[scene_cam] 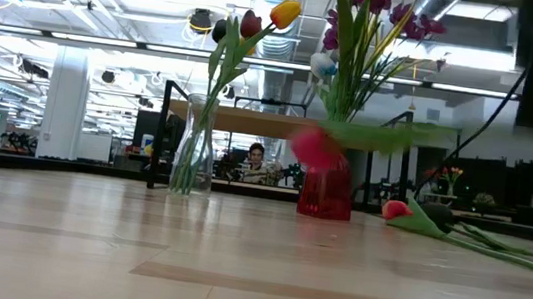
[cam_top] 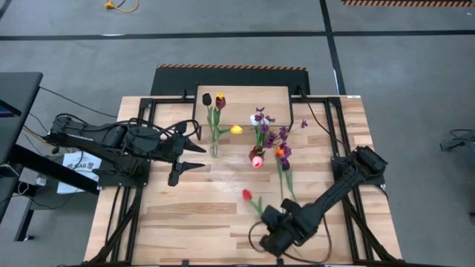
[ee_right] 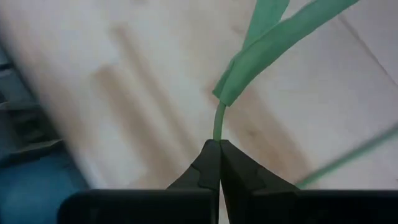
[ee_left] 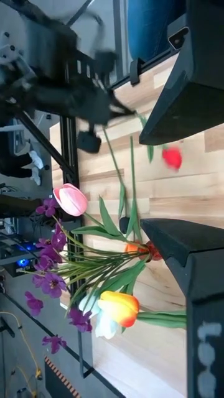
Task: Pick and place flowers into a vace then onto a shelf
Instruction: Put the red flower into the transparent vase
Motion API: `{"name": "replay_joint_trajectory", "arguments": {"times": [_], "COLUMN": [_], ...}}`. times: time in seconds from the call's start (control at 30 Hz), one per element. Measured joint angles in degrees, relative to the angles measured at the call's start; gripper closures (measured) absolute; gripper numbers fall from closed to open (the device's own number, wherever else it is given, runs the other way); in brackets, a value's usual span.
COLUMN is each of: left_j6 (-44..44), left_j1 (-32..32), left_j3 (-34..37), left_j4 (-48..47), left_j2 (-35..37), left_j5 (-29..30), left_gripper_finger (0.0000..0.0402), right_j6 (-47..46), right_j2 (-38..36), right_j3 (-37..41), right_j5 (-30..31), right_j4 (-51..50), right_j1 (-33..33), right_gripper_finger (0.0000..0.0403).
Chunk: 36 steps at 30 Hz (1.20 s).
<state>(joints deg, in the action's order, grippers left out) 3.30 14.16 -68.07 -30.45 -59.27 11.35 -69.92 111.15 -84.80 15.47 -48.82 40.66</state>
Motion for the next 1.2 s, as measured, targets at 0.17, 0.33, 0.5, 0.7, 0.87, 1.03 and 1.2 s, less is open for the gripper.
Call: {"name": "replay_joint_trajectory", "arguments": {"times": [0.17,0.33,0.5,0.7,0.87,1.03,1.2], "left_j6": [-0.8,-1.08,-1.18,-0.74,0.68,2.79,4.45], "left_j1": [0.0,0.0,0.01,-0.01,0.01,0.02,-0.01], "left_j3": [0.0,0.0,0.0,0.0,0.0,0.0,0.0], "left_j4": [0.41,0.4,0.6,5.26,11.97,18.79,24.46], "left_j2": [0.0,0.0,0.0,0.0,0.0,0.0,0.0], "left_j5": [-0.02,0.0,0.0,-0.04,-1.62,-3.79,-6.25], "left_gripper_finger": [0.0209,0.0209,0.0209,0.0209,0.0209,0.0209,0.0209], "right_j6": [12.6,28.43,43.97,57.72,67.3,72.5,73.43], "right_j2": [-0.07,-0.15,-0.17,-0.22,-0.28,-0.28,-0.38], "right_j3": [-5.75,-11.31,-16.52,-22.86,-27.94,-32.37,-35.16], "right_j5": [2.99,9.86,21.39,39.75,48.89,49.08,45.48], "right_j4": [2.9,6.57,9.05,10.49,15.87,19.24,19.32], "right_j1": [0.6,0.49,0.55,-0.34,-2.58,-6.12,-9.57], "right_gripper_finger": [0.0403,0.0403,0.0403,0.0403,0.0403,0.0403,0.0403]}}
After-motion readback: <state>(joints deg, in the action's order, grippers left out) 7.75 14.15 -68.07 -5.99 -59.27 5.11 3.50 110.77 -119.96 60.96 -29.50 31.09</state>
